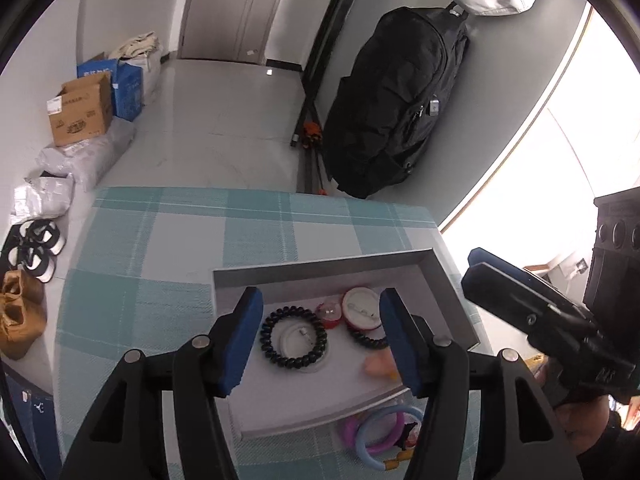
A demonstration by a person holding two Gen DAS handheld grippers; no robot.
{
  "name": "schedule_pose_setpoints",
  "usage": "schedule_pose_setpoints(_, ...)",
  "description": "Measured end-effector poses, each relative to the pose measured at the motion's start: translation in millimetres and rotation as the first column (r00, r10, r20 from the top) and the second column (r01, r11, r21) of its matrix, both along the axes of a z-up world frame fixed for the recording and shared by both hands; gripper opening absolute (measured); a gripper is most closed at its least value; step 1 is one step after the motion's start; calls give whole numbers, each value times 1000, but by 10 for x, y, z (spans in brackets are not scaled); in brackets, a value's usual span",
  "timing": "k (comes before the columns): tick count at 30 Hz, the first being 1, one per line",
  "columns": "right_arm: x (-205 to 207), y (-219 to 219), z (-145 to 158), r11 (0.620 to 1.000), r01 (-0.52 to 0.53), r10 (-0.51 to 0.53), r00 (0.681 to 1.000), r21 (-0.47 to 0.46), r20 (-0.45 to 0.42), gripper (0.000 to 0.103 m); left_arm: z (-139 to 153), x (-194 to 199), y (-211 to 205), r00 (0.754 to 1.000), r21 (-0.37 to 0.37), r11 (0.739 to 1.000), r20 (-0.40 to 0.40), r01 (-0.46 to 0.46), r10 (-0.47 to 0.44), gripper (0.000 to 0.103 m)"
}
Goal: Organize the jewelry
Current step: 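Withdraw both tools and move the left tool over the blue ring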
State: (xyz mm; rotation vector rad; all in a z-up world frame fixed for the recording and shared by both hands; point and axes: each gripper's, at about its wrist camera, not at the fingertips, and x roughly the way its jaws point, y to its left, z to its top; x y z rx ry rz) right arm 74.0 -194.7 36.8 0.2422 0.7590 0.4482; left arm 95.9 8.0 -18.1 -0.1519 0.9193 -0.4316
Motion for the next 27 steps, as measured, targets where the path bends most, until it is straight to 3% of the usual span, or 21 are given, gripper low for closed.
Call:
schedule_pose_setpoints(5,-86,-61,41,999,31,-31,999,-11,16,86,-1,-91,-21,1000,49,998,11,-28,27,56)
schedule_pose_setpoints(10,-224,-125,99,998,58,-58,997,-3,52,100,4,-245,7,998,75,995,18,-60,59,56)
schedule_pose_setpoints(20,-488,-140,102,996,77,-74,995,-51,72,103,62,-534,-48,1000,57,998,21,-2,0,58)
schedule_pose_setpoints(22,-534,-145,82,994,86,-82,995,-66,64,103,19,-592,-80,1000,48,999,3,16,-16,68)
schedule_pose_setpoints(27,-595,-180,59,986,124,-119,991,-110,56,103,-86,-689,-166,998,46,998,-35,48,-47,70)
